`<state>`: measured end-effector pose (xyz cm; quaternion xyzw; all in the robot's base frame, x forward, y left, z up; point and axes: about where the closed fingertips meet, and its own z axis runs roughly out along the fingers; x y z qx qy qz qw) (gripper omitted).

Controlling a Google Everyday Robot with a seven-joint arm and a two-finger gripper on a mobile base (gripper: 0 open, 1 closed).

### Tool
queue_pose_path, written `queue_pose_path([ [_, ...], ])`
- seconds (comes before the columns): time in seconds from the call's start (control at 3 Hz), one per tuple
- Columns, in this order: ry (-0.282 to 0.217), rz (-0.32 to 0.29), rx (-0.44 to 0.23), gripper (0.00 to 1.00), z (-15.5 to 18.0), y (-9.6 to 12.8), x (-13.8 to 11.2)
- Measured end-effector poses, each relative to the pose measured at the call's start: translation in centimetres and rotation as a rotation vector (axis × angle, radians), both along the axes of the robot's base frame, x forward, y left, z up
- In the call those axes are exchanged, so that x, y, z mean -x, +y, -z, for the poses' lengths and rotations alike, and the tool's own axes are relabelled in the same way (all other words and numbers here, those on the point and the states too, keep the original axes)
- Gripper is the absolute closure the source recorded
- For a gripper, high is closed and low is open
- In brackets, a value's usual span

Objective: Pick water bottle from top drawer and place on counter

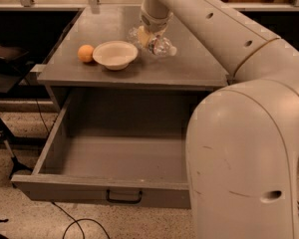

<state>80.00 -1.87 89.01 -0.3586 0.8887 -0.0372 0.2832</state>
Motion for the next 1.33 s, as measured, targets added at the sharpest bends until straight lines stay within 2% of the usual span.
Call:
queue_pose_path([
  [0.67, 0.005, -0.009, -0.002, 0.12, 0.15, 0.16, -0.03],
  [1.0, 0.007, -0.014, -0.002, 0.00, 0.15, 0.30, 0.00],
  [1.33, 0.007, -0.014, -0.002, 0.00, 0.15, 0.30, 0.00],
])
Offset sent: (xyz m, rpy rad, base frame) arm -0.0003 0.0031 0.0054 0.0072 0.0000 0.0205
